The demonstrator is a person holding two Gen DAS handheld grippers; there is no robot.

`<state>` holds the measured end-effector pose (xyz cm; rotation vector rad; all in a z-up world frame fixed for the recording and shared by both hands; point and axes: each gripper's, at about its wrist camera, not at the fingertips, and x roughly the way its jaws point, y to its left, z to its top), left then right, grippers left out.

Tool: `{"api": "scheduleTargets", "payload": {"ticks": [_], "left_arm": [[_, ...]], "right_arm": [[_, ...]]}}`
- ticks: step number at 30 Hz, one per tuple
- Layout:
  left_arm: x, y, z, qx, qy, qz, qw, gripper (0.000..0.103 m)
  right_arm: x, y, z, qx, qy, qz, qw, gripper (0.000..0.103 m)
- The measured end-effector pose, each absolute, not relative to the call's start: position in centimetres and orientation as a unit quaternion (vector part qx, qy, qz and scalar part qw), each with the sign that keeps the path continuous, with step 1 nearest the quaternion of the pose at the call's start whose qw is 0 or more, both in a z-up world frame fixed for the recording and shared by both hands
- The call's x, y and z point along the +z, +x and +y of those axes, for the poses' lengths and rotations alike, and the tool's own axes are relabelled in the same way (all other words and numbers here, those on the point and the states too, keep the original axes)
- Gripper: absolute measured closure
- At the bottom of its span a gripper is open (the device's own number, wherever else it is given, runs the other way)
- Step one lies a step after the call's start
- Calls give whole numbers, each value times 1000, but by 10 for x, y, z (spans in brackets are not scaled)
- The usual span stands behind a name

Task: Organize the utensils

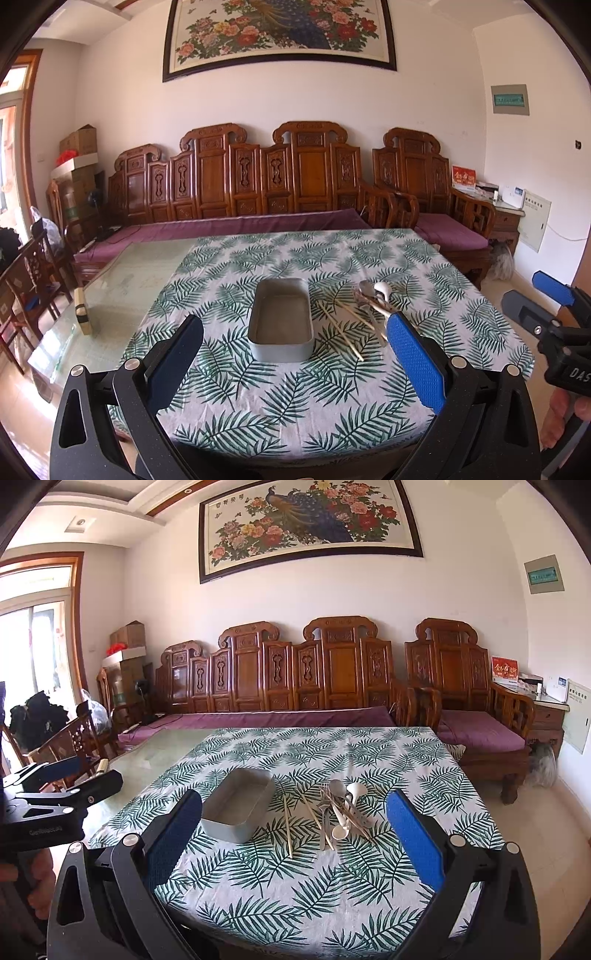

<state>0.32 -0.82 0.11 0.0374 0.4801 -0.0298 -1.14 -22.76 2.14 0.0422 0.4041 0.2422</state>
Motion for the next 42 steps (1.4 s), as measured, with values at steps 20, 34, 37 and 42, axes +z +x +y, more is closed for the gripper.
{"api": "scheduleTargets", "payload": {"ticks": [20,34,37,42], "left_arm": [[-44,76,-21,-46,38,298,953,7],[-92,148,-47,-95,46,352,930,7],[-106,164,-56,-104,53,365,924,7],[-128,182,-72,-127,55,386,912,16]], "right_arm": [[-30,60,-244,114,6,236,965,16],[-94,148,-269,108,7,293,950,50],[-106,164,-272,112,1,302,947,53],[-124,201,-280,123,2,318,940,56]]}}
